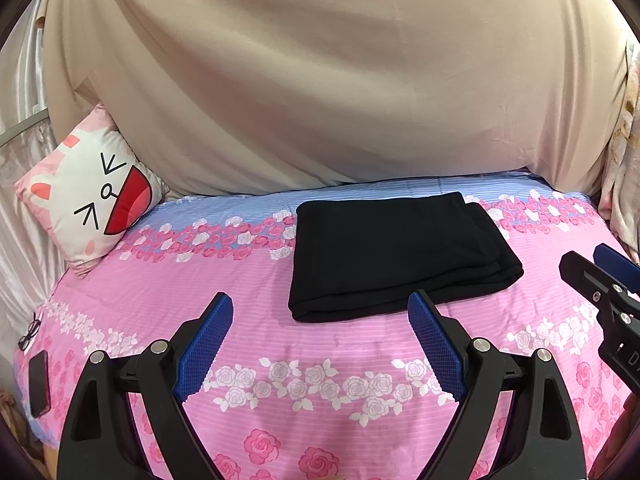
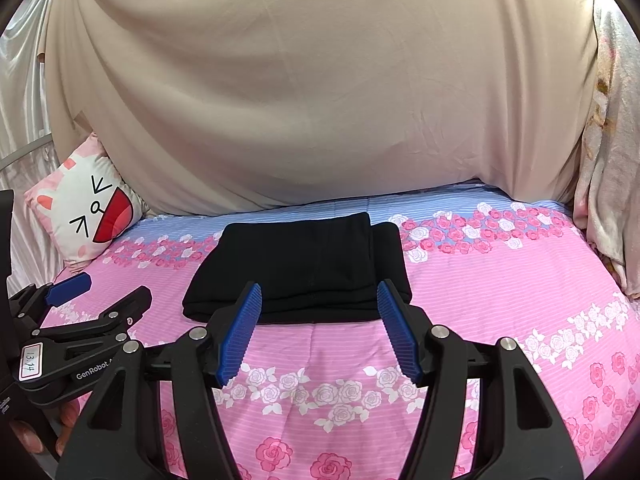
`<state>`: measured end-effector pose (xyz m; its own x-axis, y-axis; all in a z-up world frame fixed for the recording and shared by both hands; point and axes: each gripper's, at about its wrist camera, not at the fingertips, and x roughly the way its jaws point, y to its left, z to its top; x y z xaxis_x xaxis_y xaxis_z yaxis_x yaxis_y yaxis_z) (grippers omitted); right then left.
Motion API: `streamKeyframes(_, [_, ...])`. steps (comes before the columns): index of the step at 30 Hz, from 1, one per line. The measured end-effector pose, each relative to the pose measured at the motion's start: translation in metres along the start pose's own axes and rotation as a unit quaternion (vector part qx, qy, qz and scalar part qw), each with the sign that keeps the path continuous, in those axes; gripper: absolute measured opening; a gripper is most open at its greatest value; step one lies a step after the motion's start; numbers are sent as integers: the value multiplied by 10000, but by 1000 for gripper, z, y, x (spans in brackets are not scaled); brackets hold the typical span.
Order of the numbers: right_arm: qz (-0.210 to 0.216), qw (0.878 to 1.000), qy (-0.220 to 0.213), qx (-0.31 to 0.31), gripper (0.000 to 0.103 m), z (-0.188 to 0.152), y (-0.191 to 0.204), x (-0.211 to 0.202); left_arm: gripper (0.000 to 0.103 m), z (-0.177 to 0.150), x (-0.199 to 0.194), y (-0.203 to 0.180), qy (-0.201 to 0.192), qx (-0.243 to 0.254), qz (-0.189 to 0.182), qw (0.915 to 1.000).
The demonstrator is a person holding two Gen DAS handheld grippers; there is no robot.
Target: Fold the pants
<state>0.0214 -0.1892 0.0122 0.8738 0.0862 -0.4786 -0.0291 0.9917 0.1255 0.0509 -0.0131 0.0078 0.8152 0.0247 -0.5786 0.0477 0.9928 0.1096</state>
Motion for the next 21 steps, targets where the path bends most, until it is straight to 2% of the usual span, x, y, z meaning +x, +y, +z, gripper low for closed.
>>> streamKeyframes(12, [4, 10000, 33, -6, 59, -1, 0, 1, 87, 1, 3, 0, 31, 62, -94, 9999])
streamKeyframes(16, [7, 10000, 33, -8, 59, -1, -1, 1, 87, 0, 3, -3, -45, 181, 79, 9998])
streamKeyframes(18, [8, 10000, 39, -8, 59, -1, -1, 0, 87, 1, 4, -3, 72, 148, 108, 9998])
streamKeyframes(21, [1, 10000, 45, 5, 59, -2, -1, 1, 86, 0, 3, -4, 119, 139, -46, 9998])
